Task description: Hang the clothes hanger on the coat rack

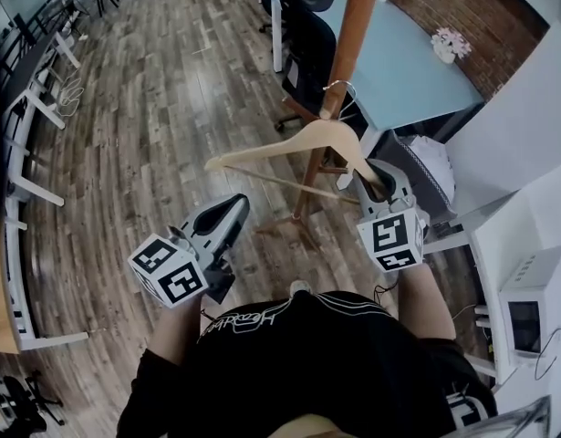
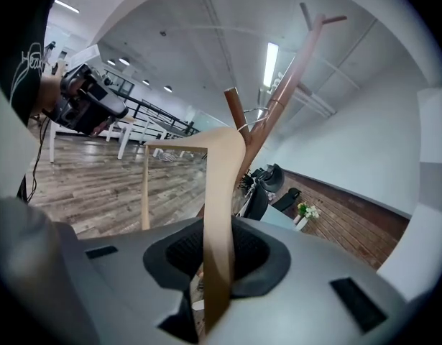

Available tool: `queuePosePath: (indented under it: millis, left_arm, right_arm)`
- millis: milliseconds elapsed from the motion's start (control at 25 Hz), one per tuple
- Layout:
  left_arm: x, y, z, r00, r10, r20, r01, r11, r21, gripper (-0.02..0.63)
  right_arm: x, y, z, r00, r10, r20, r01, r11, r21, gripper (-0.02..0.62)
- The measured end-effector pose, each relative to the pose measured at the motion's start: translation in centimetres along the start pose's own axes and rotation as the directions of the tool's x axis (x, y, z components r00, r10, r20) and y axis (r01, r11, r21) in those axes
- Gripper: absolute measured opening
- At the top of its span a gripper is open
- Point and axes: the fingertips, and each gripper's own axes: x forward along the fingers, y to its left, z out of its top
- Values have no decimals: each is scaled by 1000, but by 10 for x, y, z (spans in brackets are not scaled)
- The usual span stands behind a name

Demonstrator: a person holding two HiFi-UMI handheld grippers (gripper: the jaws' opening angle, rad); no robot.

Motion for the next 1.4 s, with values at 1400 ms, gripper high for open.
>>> queuePosePath:
  millis: [1400]
  left_arm:
    - [-22,-16,-8,999,-16,-31,16,1000,-3,8]
  right_arm:
    - [-9,14,-13,994,14,111,-29,990,135,209]
